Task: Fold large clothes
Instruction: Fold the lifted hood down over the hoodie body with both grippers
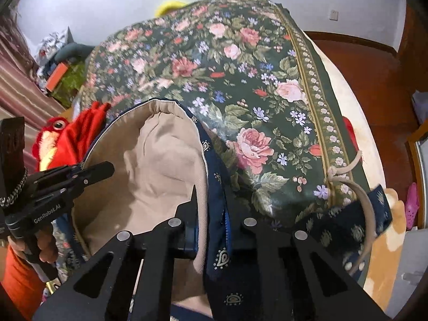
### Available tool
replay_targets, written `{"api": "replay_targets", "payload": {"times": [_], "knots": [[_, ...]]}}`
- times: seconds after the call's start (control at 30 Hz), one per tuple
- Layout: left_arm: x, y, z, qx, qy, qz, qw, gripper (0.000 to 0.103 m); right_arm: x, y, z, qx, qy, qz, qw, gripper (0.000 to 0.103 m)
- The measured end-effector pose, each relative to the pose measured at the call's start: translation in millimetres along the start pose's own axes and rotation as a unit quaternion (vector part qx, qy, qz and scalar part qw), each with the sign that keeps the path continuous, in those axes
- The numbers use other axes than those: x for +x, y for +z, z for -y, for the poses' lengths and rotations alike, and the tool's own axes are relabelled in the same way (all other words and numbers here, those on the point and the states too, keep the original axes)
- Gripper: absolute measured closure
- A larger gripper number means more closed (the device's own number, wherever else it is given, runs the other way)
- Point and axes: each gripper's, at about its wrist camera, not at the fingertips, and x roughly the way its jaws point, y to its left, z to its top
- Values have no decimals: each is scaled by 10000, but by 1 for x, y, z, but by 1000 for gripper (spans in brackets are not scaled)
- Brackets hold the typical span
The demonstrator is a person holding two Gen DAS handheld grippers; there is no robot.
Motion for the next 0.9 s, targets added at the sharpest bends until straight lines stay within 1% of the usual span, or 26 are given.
{"api": "replay_targets", "payload": {"times": [0.07, 0.2, 0.37, 0.47, 0.53, 0.63, 0.77, 0.9], "knots": [[-20, -2, 7, 38, -186, 124, 9997, 97, -17, -4, -3, -16, 54, 138, 9999, 92], [-55, -10, 24, 248, -364, 325, 9985, 97, -54, -20, -15, -197, 108, 391, 9990, 92], [-95, -37, 52, 597, -537, 426, 9959, 97, -90, -49, -41, -514, 67, 568, 9970, 92], [-109, -59, 64, 704, -637, 394, 9947, 97, -101, -73, -55, -682, 56, 550, 9961, 92], [-113, -74, 70, 781, -611, 341, 9945, 97, -102, -88, -60, -770, -30, 495, 9958, 92], [-112, -100, 77, 910, -606, 129, 9939, 97, -94, -108, -61, -768, -76, 317, 9965, 92], [-109, -137, 86, 1174, -461, -31, 9920, 97, -84, -132, -51, -604, -101, 128, 9980, 92], [-103, -168, 92, 1355, -362, -219, 9899, 97, -80, -153, -38, -352, -93, 30, 9993, 92]]}}
